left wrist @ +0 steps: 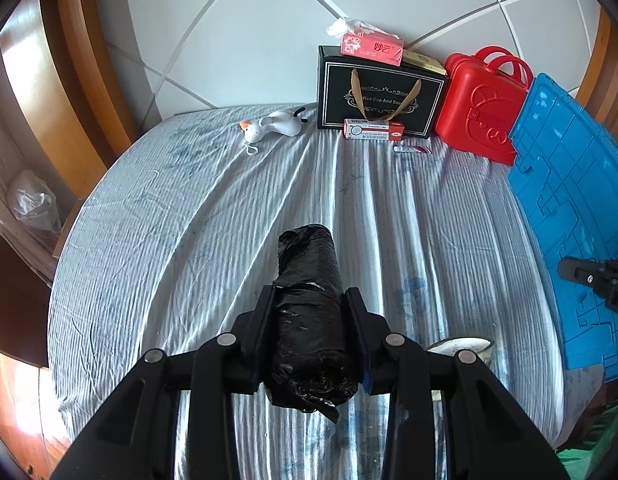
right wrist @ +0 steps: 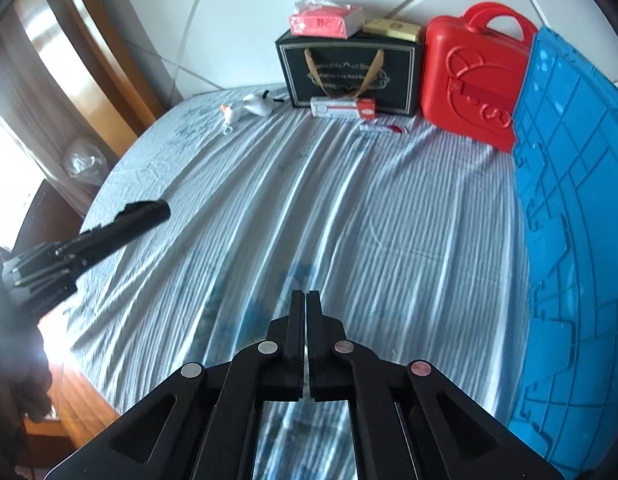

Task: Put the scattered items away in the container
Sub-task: 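Lift the umbrella with the left gripper while the right lifts and turns the tape roll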

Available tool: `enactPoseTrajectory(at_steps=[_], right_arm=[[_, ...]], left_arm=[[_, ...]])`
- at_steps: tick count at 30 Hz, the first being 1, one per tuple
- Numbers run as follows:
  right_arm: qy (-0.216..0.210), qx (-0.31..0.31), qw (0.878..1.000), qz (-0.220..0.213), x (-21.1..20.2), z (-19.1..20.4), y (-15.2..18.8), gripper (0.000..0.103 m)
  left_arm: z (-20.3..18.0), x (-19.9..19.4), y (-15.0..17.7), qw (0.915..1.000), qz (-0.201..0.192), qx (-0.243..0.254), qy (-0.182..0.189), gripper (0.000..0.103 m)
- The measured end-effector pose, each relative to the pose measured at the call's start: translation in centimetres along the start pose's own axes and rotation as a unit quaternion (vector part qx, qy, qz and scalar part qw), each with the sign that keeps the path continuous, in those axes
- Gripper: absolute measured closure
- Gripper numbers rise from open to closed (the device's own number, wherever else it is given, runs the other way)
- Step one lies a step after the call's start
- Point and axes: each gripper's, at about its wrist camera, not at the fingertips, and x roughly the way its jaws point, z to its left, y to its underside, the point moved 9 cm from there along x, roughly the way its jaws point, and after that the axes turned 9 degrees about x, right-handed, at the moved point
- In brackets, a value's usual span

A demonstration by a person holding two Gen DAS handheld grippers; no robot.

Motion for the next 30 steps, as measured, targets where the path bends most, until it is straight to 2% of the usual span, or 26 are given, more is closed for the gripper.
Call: enactPoseTrajectory(at_steps=[1,2,4,9,10,11,16,20,23,30], right_arm=[[0.001,-0.005,1.000,0.015,0.9,-0.3,1.1,0.079],[0.001,-0.012,1.000,0.027,1.8,-0.4,2.3,0.043],[-0.006,-0.026,0.998,0.054,3.9,-0.4,4.9,0.012],[-0.012,-0.045,0.992,0.121,8.7,0.2,11.0,0.011],[-0.025,-0.034,0.992,0.121,9.0,0.5,11.5,0.003],[-0.038,-0.027,0.991,0.123,9.3,0.9,12.0,0.002],[-0.065,-0.041,0.991,0.112,9.4,3.9,12.7,0.002],[-0.083,-0.040,0.985,0.148,10.5,5.5,14.0,0.001],[-0.107,-0.011,0.978,0.181,11.7,7.0,14.9,0.001],[-0.079,-0.035,0.975,0.203,12.8,9.3,16.5,0.001]], left_arm=[[0.0,0.1,0.3,1.0000,0.003,0.000,-0.001,0.069],[0.2,0.2,0.6,1.0000,0.006,0.000,-0.001,0.069],[0.7,0.3,1.2,0.9999,0.011,-0.002,-0.003,0.069],[1.8,0.3,2.4,0.9997,0.020,-0.005,-0.008,0.069],[2.1,0.3,2.6,0.9997,0.023,-0.005,-0.010,0.069],[2.4,0.3,2.9,0.9996,0.025,-0.005,-0.011,0.069],[3.9,0.2,3.8,0.9992,0.032,-0.013,-0.019,0.069],[4.9,-0.2,4.1,0.9991,0.032,-0.018,-0.022,0.069],[5.3,-0.3,4.4,0.9990,0.033,-0.018,-0.024,0.069],[6.5,-0.7,4.9,0.9989,0.033,-0.023,-0.025,0.069]])
